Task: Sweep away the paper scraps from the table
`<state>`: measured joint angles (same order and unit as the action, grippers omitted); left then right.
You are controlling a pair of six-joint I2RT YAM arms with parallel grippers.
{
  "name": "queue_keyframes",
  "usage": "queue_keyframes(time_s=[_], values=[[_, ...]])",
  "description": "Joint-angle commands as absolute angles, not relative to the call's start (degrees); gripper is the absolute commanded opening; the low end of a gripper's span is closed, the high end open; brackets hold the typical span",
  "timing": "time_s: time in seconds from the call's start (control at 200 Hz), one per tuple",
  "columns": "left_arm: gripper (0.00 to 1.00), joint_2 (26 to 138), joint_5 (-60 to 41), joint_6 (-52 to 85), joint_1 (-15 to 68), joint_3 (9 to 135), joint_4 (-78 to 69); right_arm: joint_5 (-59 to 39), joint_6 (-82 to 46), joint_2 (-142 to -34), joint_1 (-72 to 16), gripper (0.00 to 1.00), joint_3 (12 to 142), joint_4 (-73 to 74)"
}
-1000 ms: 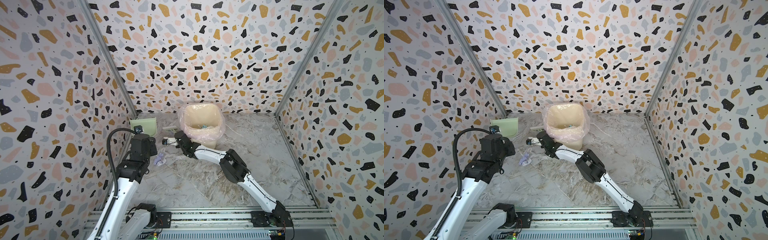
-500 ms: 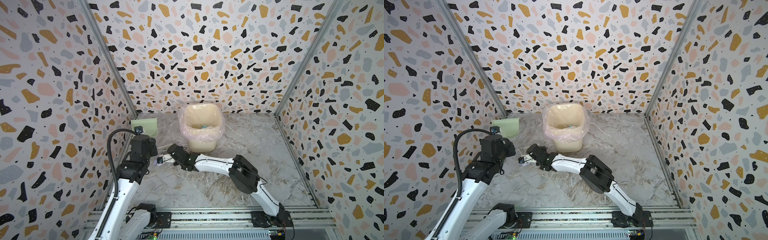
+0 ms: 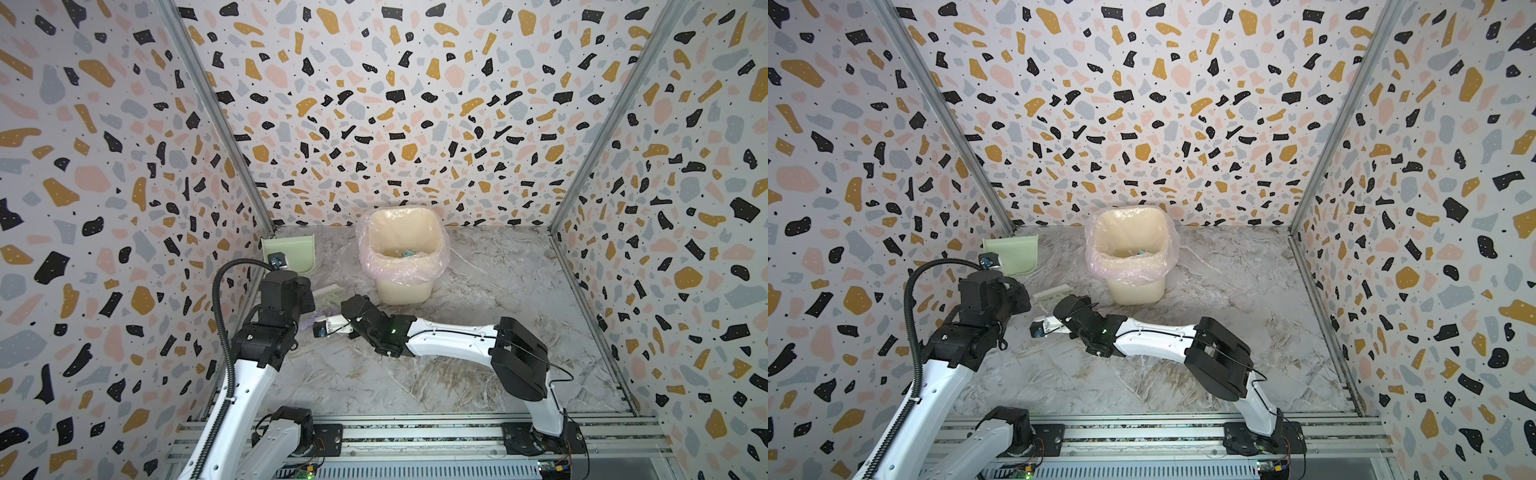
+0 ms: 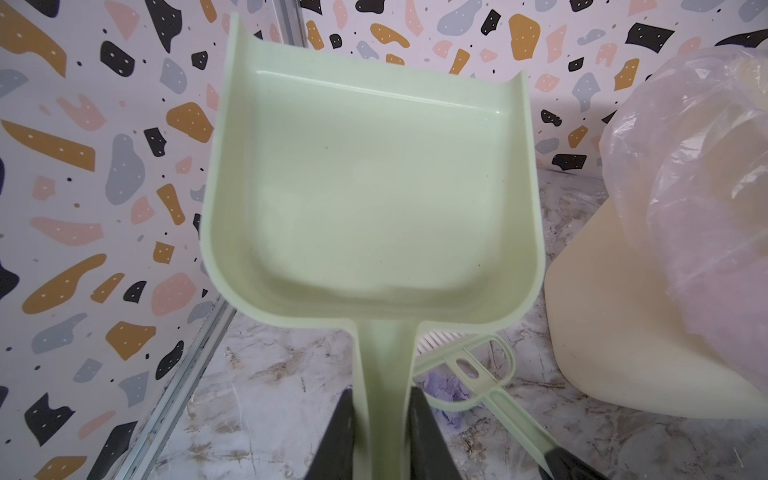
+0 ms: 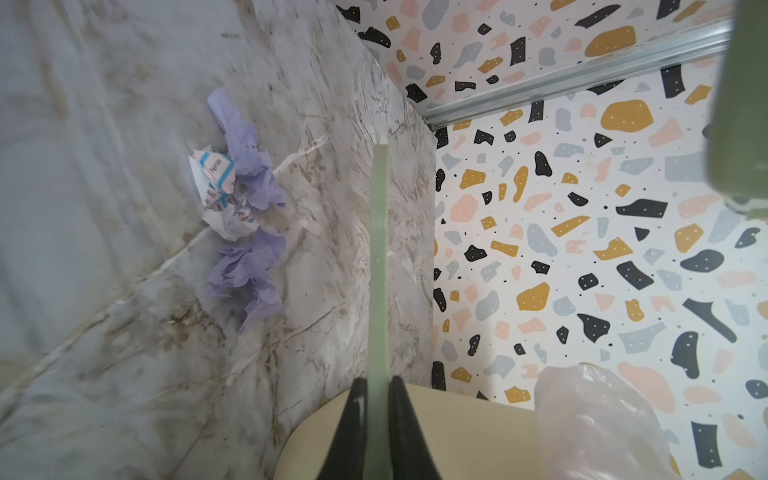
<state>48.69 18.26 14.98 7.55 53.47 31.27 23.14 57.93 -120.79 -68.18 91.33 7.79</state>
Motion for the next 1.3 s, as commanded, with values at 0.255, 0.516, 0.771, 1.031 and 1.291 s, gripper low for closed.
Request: queue_keyframes(time_s=[0.255, 0.516, 0.771, 1.031, 1.291], values=[[0.0, 47.37, 17.62, 15.09, 7.29, 55.19, 31.16, 15.87, 72.95, -128.32, -66.9, 0.0, 93.34, 16.67], [0.0, 47.55, 17.48, 14.68, 7.29, 55.9, 31.47, 14.18, 74.43, -114.94, -67.45, 0.0, 76.61, 10.17], [0.0, 47.54, 16.15, 15.07, 7.29, 55.02, 30.76, 16.78, 67.53, -104.15, -68.54, 0.0, 70.21, 3.82], [0.0, 47.98, 17.28, 14.14, 7.29, 56.75, 31.98, 13.31, 37.11, -104.16, -67.86, 0.0, 91.0, -19.44], [0.0, 48.13, 18.78, 13.28, 7.27, 58.74, 32.93, -6.26, 5.85, -105.1, -62.05, 0.0, 97.53, -30.98]])
